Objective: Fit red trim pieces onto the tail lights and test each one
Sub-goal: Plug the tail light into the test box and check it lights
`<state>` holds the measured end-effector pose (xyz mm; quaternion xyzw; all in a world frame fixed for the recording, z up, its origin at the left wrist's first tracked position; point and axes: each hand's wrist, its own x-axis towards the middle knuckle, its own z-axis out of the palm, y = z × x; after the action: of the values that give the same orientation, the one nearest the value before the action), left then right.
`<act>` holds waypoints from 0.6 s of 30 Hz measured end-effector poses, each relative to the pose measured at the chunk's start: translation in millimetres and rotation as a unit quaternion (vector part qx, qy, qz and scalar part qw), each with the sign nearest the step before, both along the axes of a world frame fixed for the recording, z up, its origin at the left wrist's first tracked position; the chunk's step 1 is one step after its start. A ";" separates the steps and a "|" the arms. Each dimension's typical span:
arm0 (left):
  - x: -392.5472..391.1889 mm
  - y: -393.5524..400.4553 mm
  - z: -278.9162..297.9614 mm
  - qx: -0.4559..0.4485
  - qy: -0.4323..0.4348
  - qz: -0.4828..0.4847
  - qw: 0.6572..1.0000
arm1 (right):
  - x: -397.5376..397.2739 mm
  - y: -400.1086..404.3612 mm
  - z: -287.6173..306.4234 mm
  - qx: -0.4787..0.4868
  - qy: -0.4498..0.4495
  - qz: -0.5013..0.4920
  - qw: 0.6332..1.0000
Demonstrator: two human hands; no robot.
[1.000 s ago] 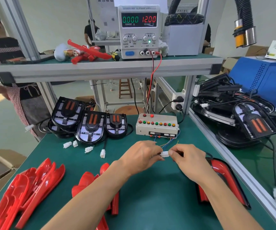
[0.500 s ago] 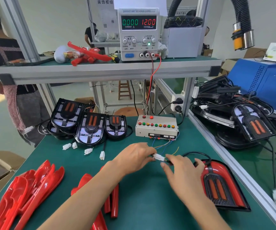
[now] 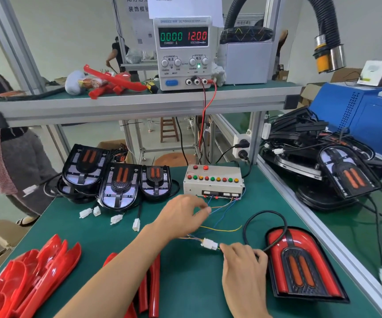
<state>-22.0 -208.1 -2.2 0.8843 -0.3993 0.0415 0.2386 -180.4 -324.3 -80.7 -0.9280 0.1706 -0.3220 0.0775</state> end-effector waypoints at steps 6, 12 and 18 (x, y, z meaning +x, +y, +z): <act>40.4 -30.1 -7.6 0.053 -0.014 0.116 0.992 | 7.3 -1.0 -5.9 0.010 -0.012 -0.006 1.000; 65.1 -41.2 -16.3 0.111 -0.027 0.134 0.984 | 12.8 -0.6 -8.2 0.002 -0.015 -0.011 1.000; 73.6 -43.8 -18.4 0.134 -0.038 0.135 0.981 | 10.2 2.2 -6.4 0.004 0.006 -0.020 1.000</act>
<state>51.6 -252.0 -20.7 0.9517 -0.2873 0.0527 0.0946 -170.2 -322.1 -87.1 -0.9259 0.1914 -0.3172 0.0738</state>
